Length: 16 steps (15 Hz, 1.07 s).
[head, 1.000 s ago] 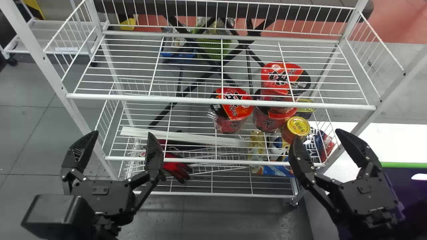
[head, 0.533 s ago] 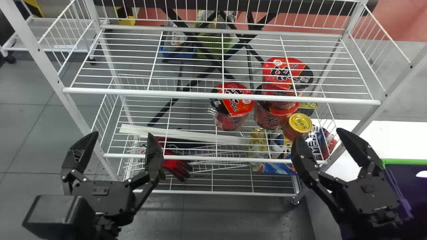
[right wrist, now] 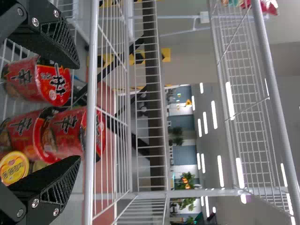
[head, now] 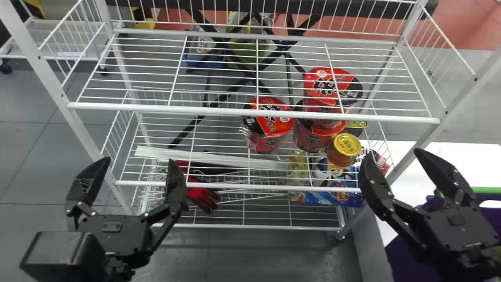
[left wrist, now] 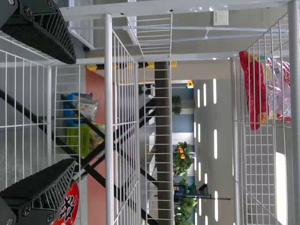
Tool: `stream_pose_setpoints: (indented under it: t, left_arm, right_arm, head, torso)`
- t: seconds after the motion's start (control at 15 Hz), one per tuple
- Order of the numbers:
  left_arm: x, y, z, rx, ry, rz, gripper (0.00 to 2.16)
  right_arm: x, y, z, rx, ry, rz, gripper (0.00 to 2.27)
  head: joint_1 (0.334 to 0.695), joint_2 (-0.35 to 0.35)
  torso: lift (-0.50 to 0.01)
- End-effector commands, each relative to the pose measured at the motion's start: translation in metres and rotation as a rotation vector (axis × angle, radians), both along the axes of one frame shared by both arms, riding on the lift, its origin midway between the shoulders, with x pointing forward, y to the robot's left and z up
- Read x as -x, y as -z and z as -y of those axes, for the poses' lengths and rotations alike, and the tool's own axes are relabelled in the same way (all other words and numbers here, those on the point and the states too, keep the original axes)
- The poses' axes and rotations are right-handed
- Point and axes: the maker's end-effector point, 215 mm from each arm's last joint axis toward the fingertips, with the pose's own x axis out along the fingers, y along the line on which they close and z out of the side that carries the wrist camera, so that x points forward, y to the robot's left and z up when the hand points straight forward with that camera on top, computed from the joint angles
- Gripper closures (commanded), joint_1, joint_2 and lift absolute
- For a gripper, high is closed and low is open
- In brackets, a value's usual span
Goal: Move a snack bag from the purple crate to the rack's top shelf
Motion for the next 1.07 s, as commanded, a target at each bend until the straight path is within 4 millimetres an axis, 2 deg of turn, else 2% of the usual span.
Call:
stream_pose_setpoints:
  t: [0.0,0.27,0.6,0.67,0.8,0.87,1.0]
  left_arm:
    - [-0.002,0.003,0.000,-0.004,0.000,-0.003,0.06]
    - [-0.009,0.016,0.002,-0.001,0.005,-0.019,0.06]
    - [-0.011,0.021,0.005,0.004,0.010,-0.024,0.06]
    - [-0.011,0.023,0.005,0.004,0.009,-0.027,0.06]
    - [-0.011,0.026,0.006,0.005,0.007,-0.033,0.06]
    - [-0.011,0.027,0.009,0.008,0.011,-0.033,0.06]
    - [-0.013,0.029,0.014,0.010,0.019,-0.034,0.06]
  right_arm:
    - [0.009,0.001,0.037,0.048,0.040,-0.096,0.14]
    - [0.042,0.033,0.101,0.113,0.106,-0.356,0.14]
    - [0.091,0.076,0.147,0.034,0.152,-0.602,0.14]
    - [0.102,0.080,0.155,-0.032,0.165,-0.639,0.14]
    - [0.107,0.070,0.169,-0.152,0.154,-0.659,0.14]
    - [0.120,0.076,0.177,-0.221,0.164,-0.709,0.14]
    - [0.131,0.070,0.194,-0.294,0.160,-0.696,0.14]
  head:
    - [0.695,-0.103]
    - [0.695,-0.206]
    - [0.695,-0.333]
    - [0.695,-0.348]
    - [0.695,-0.350]
    - [0.695,-0.350]
    - [0.695,-0.350]
  torso:
    - [-0.464]
    - [-0.464]
    - [-0.464]
    - [-0.464]
    - [-0.464]
    - [-0.464]
    - [-0.464]
